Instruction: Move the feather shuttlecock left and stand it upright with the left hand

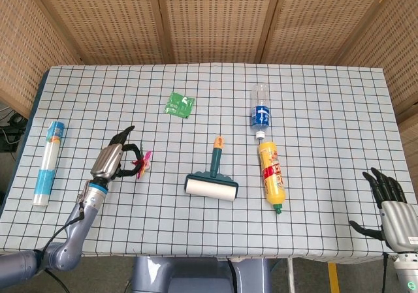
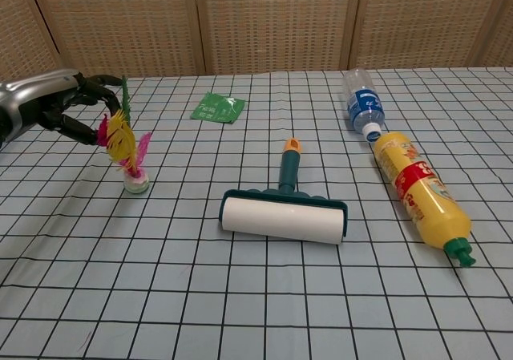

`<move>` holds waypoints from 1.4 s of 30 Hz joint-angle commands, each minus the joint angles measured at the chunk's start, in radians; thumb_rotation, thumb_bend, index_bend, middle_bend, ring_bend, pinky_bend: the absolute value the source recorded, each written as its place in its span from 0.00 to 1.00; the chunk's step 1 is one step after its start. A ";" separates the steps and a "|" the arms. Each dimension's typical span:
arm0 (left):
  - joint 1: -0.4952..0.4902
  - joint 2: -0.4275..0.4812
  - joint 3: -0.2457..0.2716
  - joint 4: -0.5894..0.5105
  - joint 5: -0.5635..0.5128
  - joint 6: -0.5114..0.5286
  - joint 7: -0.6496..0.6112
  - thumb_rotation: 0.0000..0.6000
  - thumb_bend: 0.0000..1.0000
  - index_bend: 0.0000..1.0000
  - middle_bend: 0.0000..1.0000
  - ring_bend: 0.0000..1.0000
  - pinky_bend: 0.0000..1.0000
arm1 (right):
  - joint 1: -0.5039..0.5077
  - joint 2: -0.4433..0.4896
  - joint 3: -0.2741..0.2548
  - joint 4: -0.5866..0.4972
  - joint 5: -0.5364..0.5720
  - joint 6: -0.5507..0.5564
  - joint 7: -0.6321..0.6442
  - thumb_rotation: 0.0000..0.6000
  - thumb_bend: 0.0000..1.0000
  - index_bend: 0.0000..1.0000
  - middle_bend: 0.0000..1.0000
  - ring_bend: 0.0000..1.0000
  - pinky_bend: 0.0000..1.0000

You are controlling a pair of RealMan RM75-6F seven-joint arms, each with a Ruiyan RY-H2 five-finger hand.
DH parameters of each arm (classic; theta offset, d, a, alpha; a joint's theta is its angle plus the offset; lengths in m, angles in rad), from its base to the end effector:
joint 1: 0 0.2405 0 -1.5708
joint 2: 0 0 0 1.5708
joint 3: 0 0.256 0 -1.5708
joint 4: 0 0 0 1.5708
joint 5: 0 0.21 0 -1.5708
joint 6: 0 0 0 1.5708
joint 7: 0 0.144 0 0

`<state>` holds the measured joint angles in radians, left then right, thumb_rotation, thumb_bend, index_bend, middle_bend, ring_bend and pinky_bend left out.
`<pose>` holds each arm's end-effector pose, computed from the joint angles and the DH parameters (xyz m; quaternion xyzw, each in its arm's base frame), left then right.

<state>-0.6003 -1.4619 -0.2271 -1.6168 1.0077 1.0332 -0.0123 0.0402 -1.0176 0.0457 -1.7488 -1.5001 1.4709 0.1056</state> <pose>-0.1823 0.3265 0.0200 -0.5721 -0.5708 -0.4493 0.3809 -0.2995 -0.1651 0.1757 0.5614 -0.4461 0.4126 0.5618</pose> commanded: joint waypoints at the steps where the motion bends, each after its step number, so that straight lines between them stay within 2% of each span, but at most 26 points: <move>1: 0.010 0.006 -0.005 0.005 0.004 -0.014 -0.035 1.00 0.45 0.64 0.00 0.00 0.00 | 0.000 0.000 0.000 0.000 0.000 0.001 0.000 1.00 0.07 0.00 0.00 0.00 0.01; 3: 0.016 0.011 -0.003 0.010 0.016 -0.013 -0.046 1.00 0.28 0.55 0.00 0.00 0.00 | -0.001 0.000 0.000 0.000 -0.001 0.002 -0.001 1.00 0.07 0.00 0.00 0.00 0.01; 6: 0.024 0.021 -0.003 0.010 0.033 -0.009 -0.065 1.00 0.12 0.37 0.00 0.00 0.00 | -0.001 -0.001 0.000 0.000 0.000 0.002 -0.002 1.00 0.07 0.00 0.00 0.00 0.01; 9: 0.031 0.038 -0.005 0.010 0.041 -0.012 -0.081 1.00 0.06 0.22 0.00 0.00 0.00 | -0.001 -0.001 -0.001 -0.001 -0.003 0.002 -0.003 1.00 0.07 0.00 0.00 0.00 0.01; 12: 0.041 0.059 -0.009 0.003 0.047 -0.018 -0.111 1.00 0.06 0.13 0.00 0.00 0.00 | -0.001 0.000 -0.001 -0.002 -0.004 0.003 -0.005 1.00 0.07 0.00 0.00 0.00 0.01; 19: 0.077 0.109 -0.019 -0.030 0.096 0.031 -0.159 1.00 0.06 0.10 0.00 0.00 0.00 | 0.000 -0.002 -0.003 -0.002 -0.007 0.003 -0.008 1.00 0.07 0.00 0.00 0.00 0.01; 23: 0.123 0.139 0.005 -0.049 0.199 0.155 -0.108 1.00 0.09 0.12 0.00 0.00 0.00 | 0.000 -0.004 -0.004 -0.001 -0.010 0.001 -0.013 1.00 0.07 0.00 0.00 0.00 0.01; 26: 0.172 0.150 0.048 -0.034 0.336 0.307 -0.004 1.00 0.09 0.12 0.00 0.00 0.00 | 0.001 -0.005 -0.004 -0.002 -0.014 0.003 -0.017 1.00 0.07 0.00 0.00 0.00 0.01; 29: 0.227 0.169 0.101 -0.058 0.416 0.404 0.096 1.00 0.09 0.12 0.00 0.00 0.00 | -0.001 -0.006 -0.006 -0.004 -0.019 0.008 -0.025 1.00 0.07 0.00 0.00 0.00 0.01; 31: 0.251 0.181 0.121 -0.077 0.431 0.431 0.140 1.00 0.09 0.12 0.00 0.00 0.00 | -0.002 -0.007 -0.007 -0.006 -0.021 0.010 -0.030 1.00 0.07 0.00 0.00 0.00 0.01; 36: 0.342 0.235 0.207 -0.151 0.435 0.489 0.345 1.00 0.10 0.11 0.00 0.00 0.00 | -0.004 -0.009 -0.012 -0.014 -0.034 0.016 -0.053 1.00 0.07 0.00 0.00 0.00 0.01; 42: 0.400 0.271 0.262 -0.194 0.440 0.506 0.407 1.00 0.11 0.10 0.00 0.00 0.00 | -0.002 -0.011 -0.012 -0.021 -0.041 0.020 -0.064 1.00 0.07 0.00 0.00 0.00 0.01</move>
<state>-0.2143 -1.2041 0.0220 -1.7991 1.4411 1.5278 0.3822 0.0378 -1.0285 0.0335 -1.7697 -1.5412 1.4909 0.0421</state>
